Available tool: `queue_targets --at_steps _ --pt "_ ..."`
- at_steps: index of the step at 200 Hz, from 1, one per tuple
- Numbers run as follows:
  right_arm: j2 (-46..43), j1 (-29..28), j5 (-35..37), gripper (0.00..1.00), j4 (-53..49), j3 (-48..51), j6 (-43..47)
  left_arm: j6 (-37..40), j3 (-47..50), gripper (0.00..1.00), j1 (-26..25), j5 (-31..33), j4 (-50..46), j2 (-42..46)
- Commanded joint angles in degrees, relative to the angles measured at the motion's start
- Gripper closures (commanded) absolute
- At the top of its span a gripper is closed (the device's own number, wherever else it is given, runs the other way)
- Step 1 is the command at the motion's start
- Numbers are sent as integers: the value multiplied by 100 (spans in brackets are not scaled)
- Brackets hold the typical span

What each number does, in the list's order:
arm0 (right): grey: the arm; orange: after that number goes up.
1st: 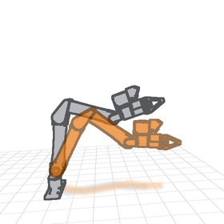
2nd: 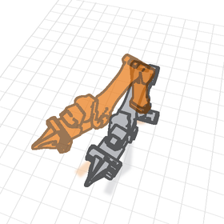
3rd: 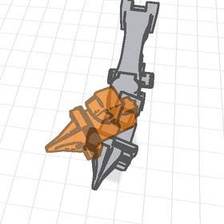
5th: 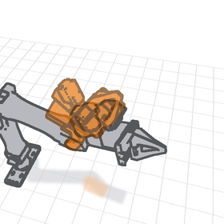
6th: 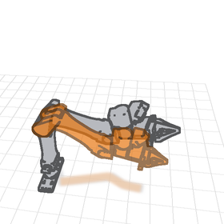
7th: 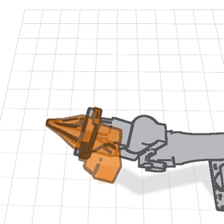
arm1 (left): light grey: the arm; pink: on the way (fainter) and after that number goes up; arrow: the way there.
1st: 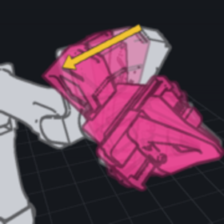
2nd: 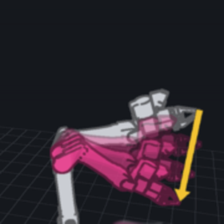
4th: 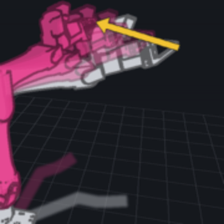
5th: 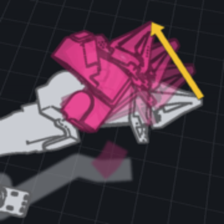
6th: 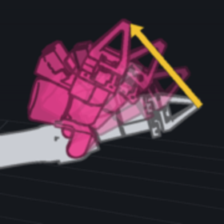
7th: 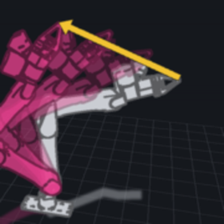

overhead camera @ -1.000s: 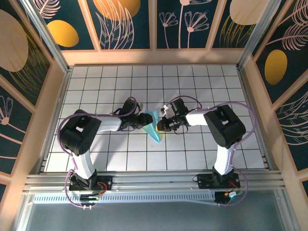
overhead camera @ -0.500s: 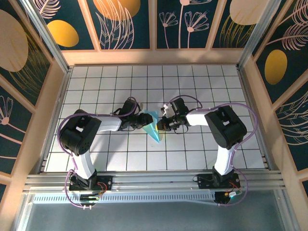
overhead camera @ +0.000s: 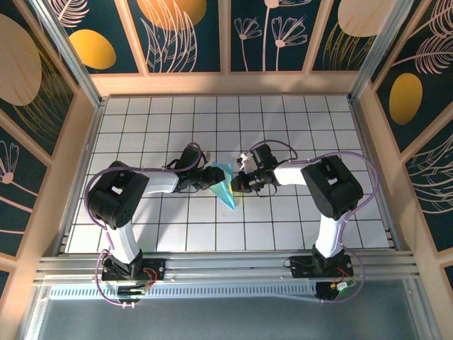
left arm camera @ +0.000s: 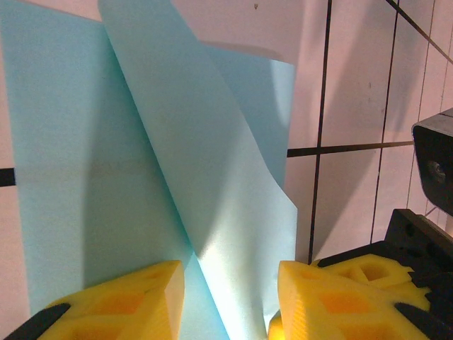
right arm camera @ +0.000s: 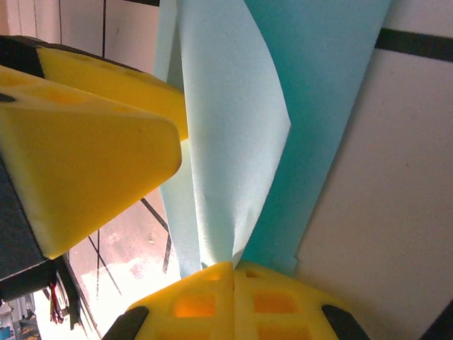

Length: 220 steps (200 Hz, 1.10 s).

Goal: Fold a paper plane with a square sheet of paper (fold left side to right side)
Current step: Fourth fold the wing at the center of the table.

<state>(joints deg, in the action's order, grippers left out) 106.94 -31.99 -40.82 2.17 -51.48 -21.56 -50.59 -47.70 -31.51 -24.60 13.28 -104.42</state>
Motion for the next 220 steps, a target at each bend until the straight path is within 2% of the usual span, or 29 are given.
queue_targets --at_steps 1,127,167,220 --pt "10 -18 152 100 -223 -17 20 129 30 60 -4 307 -405 -153" --pt "143 -36 279 100 -325 -11 -15 136 13 60 -5 280 -387 -152" --pt "236 -36 500 100 -497 -15 -65 130 11 56 -2 237 -348 -59" --pt "71 -44 178 100 -191 62 -170 134 7 56 -2 234 -309 -107"
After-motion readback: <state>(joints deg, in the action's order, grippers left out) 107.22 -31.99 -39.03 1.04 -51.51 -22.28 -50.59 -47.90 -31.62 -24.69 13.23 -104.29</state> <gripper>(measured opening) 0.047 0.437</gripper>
